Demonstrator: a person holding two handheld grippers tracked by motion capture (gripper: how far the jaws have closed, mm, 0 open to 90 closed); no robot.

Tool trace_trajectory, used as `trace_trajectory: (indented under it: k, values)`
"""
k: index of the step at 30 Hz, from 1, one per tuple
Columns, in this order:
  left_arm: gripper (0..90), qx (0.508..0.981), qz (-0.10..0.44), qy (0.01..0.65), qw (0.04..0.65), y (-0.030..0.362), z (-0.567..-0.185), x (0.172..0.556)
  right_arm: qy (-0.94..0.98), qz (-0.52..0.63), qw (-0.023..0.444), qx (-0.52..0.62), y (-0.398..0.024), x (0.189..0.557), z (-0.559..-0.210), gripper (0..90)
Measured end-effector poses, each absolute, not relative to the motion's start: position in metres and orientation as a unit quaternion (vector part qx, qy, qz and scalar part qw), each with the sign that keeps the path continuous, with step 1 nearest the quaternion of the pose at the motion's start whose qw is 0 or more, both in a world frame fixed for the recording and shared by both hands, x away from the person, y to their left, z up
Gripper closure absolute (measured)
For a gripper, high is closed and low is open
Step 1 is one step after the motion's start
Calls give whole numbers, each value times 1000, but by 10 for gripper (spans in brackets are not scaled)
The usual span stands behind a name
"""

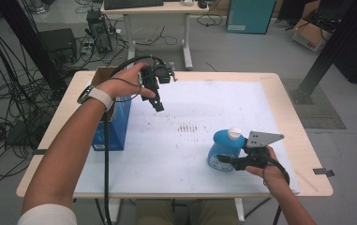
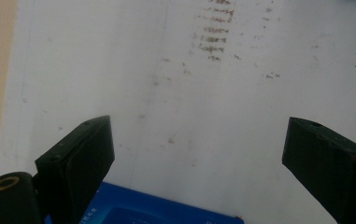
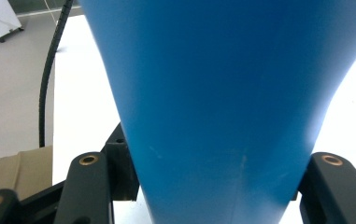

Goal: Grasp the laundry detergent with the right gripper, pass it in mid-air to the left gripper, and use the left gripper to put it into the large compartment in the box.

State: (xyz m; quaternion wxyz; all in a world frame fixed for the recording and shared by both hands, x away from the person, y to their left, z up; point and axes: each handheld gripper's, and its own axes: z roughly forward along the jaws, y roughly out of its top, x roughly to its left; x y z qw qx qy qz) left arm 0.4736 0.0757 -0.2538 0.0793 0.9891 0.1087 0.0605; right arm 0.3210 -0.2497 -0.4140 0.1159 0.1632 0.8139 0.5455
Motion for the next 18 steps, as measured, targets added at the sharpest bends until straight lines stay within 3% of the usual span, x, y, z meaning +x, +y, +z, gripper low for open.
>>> trace_trajectory:
  k: [18]
  values:
    - [96, 990, 58, 106, 76, 74, -254, 474, 812, 547, 115, 165, -250, 321, -415, 414]
